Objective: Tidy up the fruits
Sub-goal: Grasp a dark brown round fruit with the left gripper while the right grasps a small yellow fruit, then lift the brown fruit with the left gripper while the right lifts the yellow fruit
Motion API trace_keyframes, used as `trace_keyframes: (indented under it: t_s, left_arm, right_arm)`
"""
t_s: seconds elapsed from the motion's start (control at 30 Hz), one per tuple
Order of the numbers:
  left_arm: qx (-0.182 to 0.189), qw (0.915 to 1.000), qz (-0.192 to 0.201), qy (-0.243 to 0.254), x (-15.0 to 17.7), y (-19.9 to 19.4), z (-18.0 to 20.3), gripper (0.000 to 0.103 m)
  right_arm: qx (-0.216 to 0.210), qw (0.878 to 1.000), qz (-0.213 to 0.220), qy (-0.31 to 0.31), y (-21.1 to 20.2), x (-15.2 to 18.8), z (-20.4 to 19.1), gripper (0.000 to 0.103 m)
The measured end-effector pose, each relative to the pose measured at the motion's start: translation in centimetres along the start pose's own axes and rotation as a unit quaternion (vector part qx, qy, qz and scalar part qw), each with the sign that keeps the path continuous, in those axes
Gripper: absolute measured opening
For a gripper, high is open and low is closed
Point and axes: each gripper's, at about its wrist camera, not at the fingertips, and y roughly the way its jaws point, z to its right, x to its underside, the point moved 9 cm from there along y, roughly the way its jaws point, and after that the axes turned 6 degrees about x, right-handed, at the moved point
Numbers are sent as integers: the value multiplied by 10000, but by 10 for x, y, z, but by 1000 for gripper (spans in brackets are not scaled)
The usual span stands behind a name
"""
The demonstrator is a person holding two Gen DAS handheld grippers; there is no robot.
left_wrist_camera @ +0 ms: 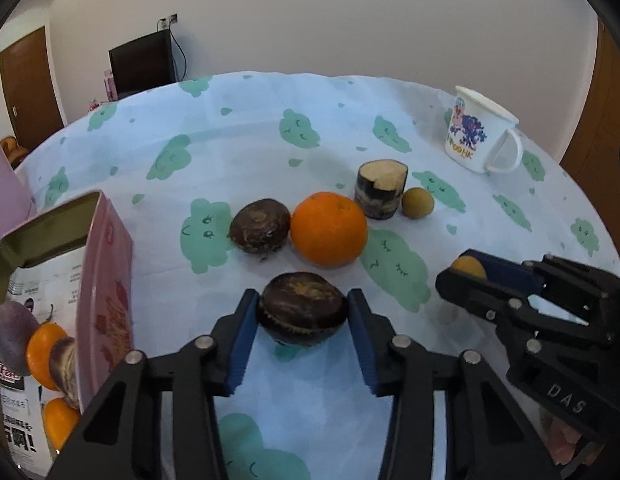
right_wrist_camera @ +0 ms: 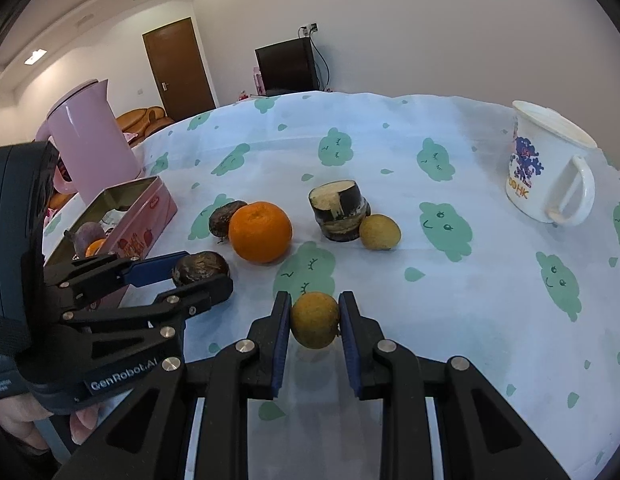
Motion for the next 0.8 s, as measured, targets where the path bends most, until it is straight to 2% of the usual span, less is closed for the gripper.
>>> trace_keyframes:
  t_s: [0.27, 0.8]
  left_arm:
    - [142, 9996, 196, -146, -3, -7, -4, 46]
    - [229, 9966, 777, 144, -11, -30, 8, 46]
  right_arm:
    - [-2, 9999, 145, 0, -5, -2, 0, 26]
    - [-68, 9985, 531, -99, -20, -7, -5, 26]
